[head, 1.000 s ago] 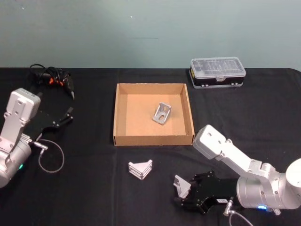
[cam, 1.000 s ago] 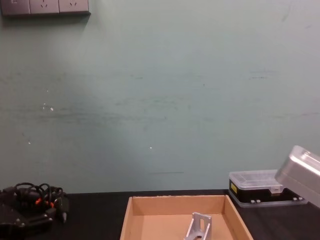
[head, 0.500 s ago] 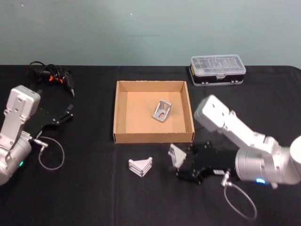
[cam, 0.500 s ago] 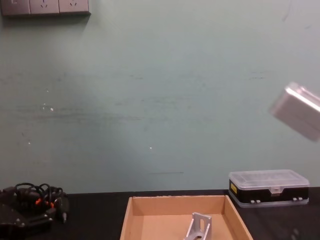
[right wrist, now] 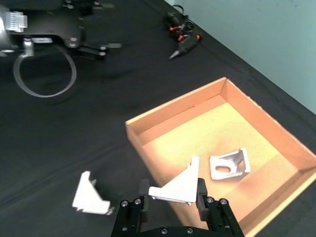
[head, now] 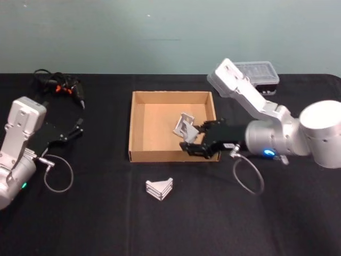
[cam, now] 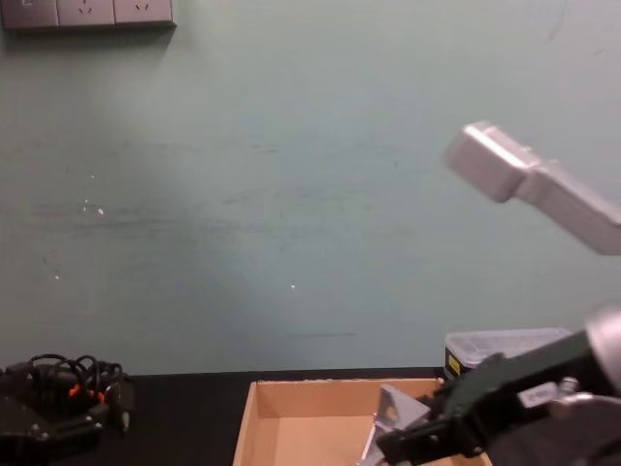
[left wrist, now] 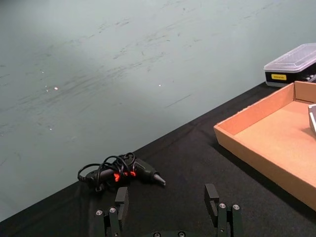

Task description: Use one hand to pick up the angle iron from the table and place it into the box.

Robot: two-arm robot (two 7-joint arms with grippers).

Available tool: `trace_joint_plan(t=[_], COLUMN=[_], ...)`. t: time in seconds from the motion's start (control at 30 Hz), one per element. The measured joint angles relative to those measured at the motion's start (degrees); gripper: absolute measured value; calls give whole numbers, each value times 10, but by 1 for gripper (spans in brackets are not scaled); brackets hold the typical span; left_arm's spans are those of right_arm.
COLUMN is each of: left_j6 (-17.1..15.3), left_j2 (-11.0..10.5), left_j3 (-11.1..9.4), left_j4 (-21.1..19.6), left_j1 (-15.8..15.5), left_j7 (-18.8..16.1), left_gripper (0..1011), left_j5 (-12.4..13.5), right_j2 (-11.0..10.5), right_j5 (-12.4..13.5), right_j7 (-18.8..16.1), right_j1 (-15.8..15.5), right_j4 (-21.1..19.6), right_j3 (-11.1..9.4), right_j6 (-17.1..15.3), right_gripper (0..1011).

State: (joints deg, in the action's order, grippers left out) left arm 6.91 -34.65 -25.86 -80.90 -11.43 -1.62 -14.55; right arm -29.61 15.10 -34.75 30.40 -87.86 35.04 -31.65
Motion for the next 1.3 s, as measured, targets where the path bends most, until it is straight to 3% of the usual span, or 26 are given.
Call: trace_joint_plan(t=[0.1,0.2,0.4,0.7,0.9,1.3], left_j6=[0,0,0,0,0,0], left_j2=[0,0,0,0,0,0], left_j3=[0,0,0,0,0,0], left_j4=[0,0,0,0,0,0], left_j1=[0,0,0,0,0,0], left_j7=[0,0,0,0,0,0], left_gripper=[1011,1011,1011,1011,1011,1011], left_j5=[0,0,0,0,0,0], right_j2=[17,46,94,141,157,156], right_j5=[-9,-27,-52,-70,-79,-79], right_j7=[0,-2,-3,-3,-3,-3], right_j1=[23,58,102,131,138,139], right_j4=[32,87,169,250,285,283], right_j3=[14,37,61,69,68,68], right_j6=[3,7,15,32,41,41], right_gripper=[553,553,553,553,552,554])
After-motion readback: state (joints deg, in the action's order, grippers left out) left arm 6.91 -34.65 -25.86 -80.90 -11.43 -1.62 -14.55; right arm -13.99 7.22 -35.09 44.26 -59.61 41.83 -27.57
